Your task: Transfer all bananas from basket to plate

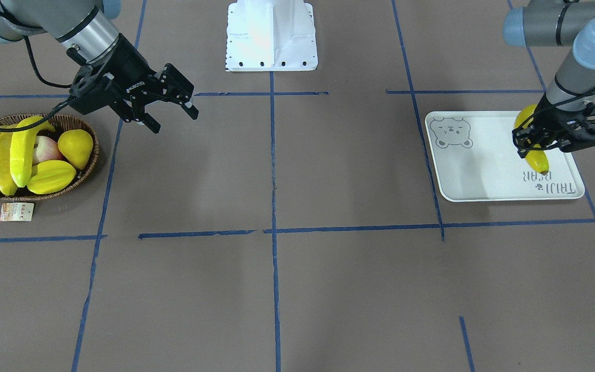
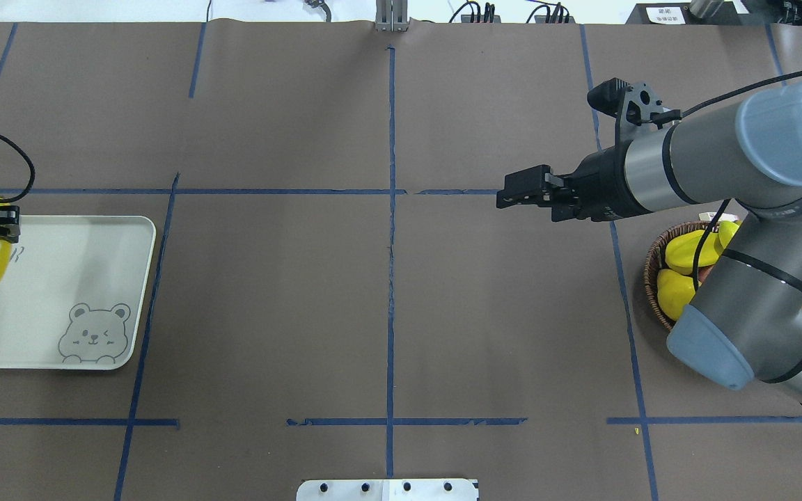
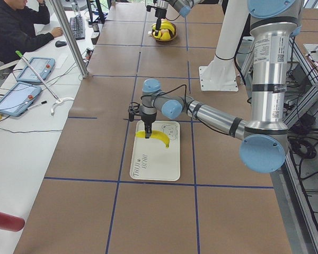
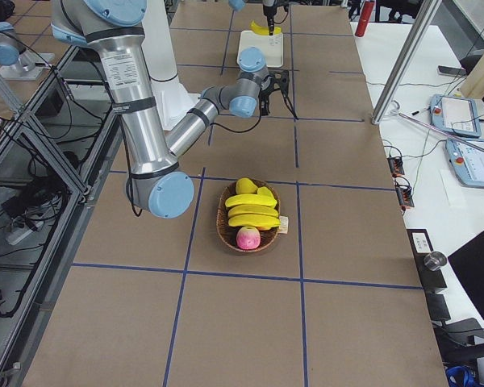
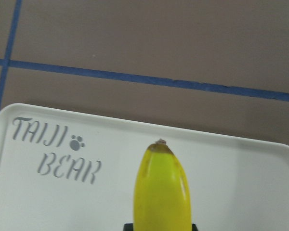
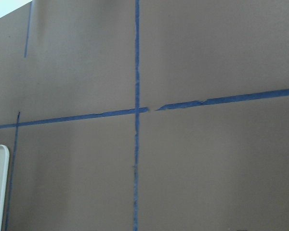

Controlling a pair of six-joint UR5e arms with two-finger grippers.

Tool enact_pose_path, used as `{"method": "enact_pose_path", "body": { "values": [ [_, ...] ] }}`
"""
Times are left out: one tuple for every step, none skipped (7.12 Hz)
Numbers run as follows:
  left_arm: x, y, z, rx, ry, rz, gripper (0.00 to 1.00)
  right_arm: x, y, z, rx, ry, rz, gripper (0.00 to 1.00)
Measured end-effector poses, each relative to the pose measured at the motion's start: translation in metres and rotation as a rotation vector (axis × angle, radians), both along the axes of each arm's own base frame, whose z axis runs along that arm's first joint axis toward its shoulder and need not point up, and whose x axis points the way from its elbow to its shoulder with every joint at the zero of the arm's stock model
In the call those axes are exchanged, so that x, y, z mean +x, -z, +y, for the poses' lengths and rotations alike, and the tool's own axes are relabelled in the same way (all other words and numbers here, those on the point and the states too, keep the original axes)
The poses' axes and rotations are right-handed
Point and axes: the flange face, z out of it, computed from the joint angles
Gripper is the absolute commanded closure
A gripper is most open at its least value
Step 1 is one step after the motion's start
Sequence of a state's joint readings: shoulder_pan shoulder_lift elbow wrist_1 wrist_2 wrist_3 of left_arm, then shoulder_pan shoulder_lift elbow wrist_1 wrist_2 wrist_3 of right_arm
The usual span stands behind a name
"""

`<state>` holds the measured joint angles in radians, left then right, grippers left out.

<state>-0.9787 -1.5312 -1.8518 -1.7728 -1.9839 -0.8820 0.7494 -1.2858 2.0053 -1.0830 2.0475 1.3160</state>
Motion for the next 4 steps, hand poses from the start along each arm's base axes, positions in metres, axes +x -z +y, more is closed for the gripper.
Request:
{"method": "enact_pose_path", "body": {
  "values": [
    [-0.001,-0.026,-0.005,-0.013,-0.005,-0.017,1.00,0.003,-0.005,-0.001,0.004,-0.004,0.010,0.00],
    [-0.001,-0.048,-0.008,-0.013,-0.007,-0.019,1.00,0.004,-0.007,-0.002,0.007,-0.007,0.014,0.00],
    [0.000,-0.067,-0.009,-0.007,-0.008,-0.015,1.00,0.004,-0.008,-0.002,0.008,-0.010,0.016,0.00],
    [-0.001,-0.080,-0.008,-0.002,-0.007,-0.011,0.95,0.004,-0.008,-0.002,0.007,-0.011,0.017,0.00]
  ]
}}
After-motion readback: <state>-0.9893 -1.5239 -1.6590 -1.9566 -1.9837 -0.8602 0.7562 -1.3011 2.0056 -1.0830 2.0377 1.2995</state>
